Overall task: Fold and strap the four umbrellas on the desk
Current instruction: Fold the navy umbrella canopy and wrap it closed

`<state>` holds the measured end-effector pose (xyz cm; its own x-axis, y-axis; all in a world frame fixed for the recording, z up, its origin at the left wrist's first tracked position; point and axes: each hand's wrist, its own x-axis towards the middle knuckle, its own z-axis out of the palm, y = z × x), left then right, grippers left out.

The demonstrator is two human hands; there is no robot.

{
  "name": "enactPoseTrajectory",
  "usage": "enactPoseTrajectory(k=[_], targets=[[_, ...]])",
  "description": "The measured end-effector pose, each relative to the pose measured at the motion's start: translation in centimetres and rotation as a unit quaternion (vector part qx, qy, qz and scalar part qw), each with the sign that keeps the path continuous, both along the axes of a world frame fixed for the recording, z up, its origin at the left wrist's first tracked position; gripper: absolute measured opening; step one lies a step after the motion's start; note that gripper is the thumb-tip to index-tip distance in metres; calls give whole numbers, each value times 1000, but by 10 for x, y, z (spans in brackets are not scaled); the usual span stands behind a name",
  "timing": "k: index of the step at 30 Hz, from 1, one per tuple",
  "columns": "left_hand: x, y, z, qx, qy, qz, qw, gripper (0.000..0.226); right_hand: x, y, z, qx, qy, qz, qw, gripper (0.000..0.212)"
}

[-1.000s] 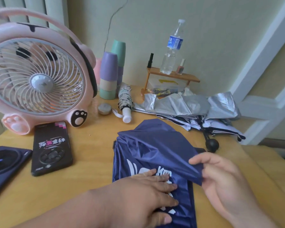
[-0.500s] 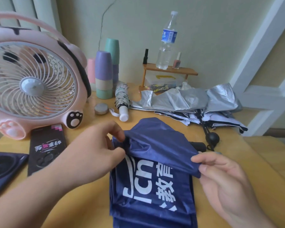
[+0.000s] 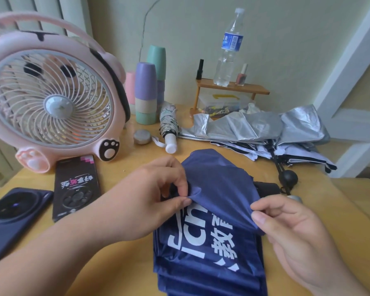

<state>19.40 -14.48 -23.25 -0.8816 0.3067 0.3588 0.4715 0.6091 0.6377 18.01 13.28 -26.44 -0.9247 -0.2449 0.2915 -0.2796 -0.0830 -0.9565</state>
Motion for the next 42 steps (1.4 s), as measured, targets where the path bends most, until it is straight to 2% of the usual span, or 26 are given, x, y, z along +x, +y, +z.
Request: enactPoseTrajectory(k=[3,5,7,10,11,13,15,19,27,33,37,42], targets=[[3,-3,3,-54,-12,-23,998,17,0,-3,1,10,-8,-6,1000,60],[4,-1,3,-71,-39,15,997,22,0,-2,0,8,-8,-2,1000,59],[4,4,4,-52,-59,76,994,21,-1,1,-1,1,-17,9,1000,59],[3,11,2,6,-76,152,985,12,1,5,-1,50,4,15,999,54],[2,12,1,18,-90,167,982,16,4,5,0,66,4,14,998,46],[1,13,-1,38,-120,188,974,25,7,3,1,108,14,22,994,9],[1,14,0,45,-155,199,967,29,6,6,-4,139,5,18,990,32],[0,17,1,52,-215,188,957,30,6,0,1,151,-43,38,987,27],[-6,0,9,123,-270,136,945,41,1,2,0,144,-70,39,986,41],[4,-18,15,235,-363,82,898,59,0,9,0,205,-56,58,976,36],[20,-18,3,290,-357,103,882,63,6,8,8,197,-63,94,974,40],[28,-2,-15,440,-301,131,836,62,8,9,8,207,-31,80,975,43]])
